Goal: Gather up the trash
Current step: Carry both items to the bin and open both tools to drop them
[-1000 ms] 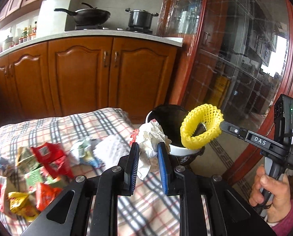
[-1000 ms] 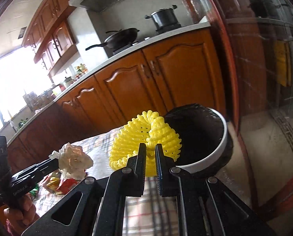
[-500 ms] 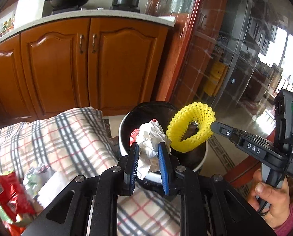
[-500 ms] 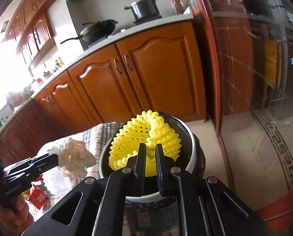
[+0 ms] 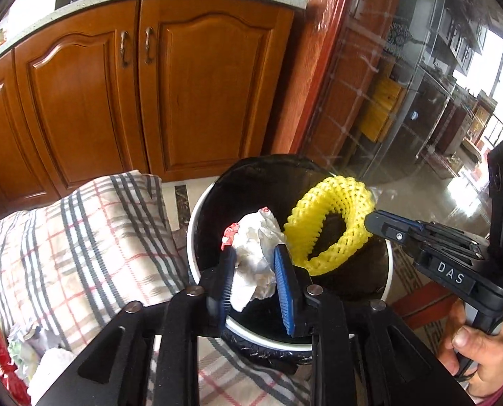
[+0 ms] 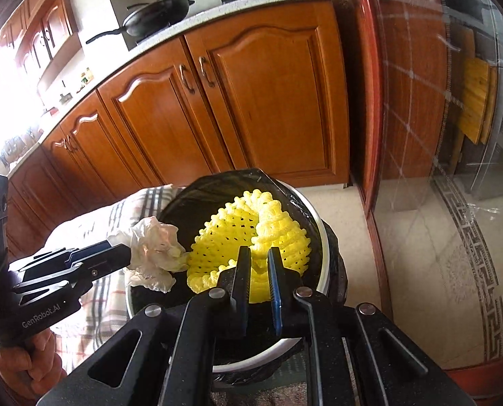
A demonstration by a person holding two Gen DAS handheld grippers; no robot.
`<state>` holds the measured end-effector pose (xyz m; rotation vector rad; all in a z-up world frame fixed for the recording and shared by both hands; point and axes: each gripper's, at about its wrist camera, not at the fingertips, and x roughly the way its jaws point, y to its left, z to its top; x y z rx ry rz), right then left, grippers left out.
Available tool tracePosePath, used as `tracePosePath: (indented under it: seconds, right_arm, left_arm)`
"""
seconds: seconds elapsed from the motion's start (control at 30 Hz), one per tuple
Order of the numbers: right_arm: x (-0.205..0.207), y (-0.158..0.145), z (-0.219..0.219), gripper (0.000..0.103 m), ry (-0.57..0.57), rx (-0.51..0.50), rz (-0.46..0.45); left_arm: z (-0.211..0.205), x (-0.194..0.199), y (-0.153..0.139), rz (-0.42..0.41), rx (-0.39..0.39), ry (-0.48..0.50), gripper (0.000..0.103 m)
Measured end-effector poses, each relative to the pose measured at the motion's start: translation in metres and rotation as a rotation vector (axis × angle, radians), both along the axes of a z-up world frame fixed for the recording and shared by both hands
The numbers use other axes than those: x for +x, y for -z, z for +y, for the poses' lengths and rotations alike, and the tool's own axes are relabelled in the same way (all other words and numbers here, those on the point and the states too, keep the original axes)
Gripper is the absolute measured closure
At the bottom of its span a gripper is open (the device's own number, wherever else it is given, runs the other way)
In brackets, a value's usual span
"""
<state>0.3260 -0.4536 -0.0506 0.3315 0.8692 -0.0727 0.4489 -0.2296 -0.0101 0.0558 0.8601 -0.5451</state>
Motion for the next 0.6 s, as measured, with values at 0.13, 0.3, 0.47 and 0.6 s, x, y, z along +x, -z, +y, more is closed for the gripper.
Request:
tracePosePath:
  seconds: [0.13, 0.3, 0.47, 0.6]
  right_arm:
    - [0.001, 0.004, -0.001, 0.077, 0.001, 0.019, 0.008]
    - [-0.005, 0.000, 0.000, 0.057, 0.015, 0.026, -0.016]
    - [-0.018, -0.011, 0.002, 0.057, 0.035, 0.058, -0.066]
    - [-0.034, -0.020, 0.010, 0.044, 0.049, 0.088, -0.113]
  left_arm:
    - [-0.005, -0.012, -0.003, -0.018, 0.014, 0.010, 0.062]
    - [0.007, -0.037, -0.011, -0.046, -0.013, 0.002, 0.052]
    - [0.037, -0.064, -0.018, -0.070, -0.073, -0.032, 0.051]
    - [0.066, -0.090, -0.019, -0.096, -0.119, -0.080, 0.049]
